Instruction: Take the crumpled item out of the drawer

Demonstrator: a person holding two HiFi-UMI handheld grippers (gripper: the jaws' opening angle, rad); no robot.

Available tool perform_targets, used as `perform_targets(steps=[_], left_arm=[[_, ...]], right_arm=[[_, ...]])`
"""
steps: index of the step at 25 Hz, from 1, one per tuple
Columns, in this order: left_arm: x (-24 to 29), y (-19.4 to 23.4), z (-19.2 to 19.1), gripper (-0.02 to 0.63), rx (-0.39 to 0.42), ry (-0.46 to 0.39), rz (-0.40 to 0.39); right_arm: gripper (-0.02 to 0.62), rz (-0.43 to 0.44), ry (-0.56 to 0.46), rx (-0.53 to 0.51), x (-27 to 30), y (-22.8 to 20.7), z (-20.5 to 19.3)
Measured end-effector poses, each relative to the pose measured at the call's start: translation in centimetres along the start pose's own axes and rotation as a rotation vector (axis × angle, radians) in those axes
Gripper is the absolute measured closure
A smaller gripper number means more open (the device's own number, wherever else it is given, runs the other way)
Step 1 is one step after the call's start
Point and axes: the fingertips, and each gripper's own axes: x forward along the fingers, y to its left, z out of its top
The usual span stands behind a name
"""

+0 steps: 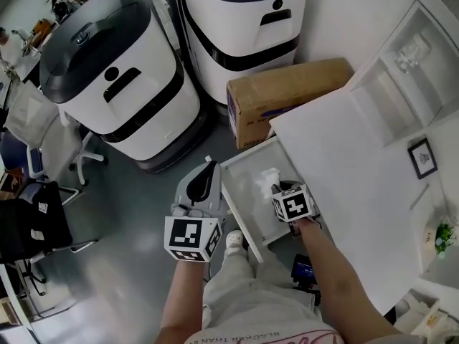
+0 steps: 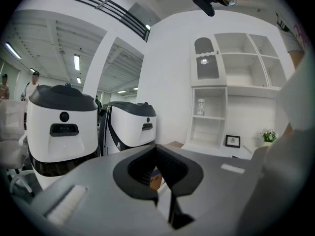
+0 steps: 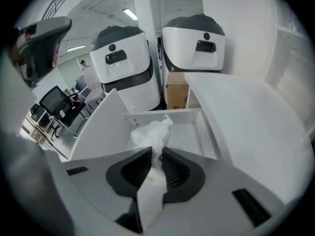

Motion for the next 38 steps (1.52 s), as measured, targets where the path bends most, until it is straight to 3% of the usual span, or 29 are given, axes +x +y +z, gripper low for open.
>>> perform_targets(steps=[15,28,38], left_arm=[[-1.2,-2.4,6.0,0.596,0.064,-0.121,-0.030],[-2.1,-4.3,12.3,0.595,0.126,-0.256,-0.079],[-3.0,-4.5,16.5,0.595,0.174,-0.346,-0.091]], right_arm=[[0.523,0.010,-0.204,-0.005,-11.4,-0.4,6.2],[0.525,-0.055,-0.551,-0.041,-23.0,-0.6,12.9],[0.525,-0.212,-0.830,-0.151,-31.9,0.2,15.8]])
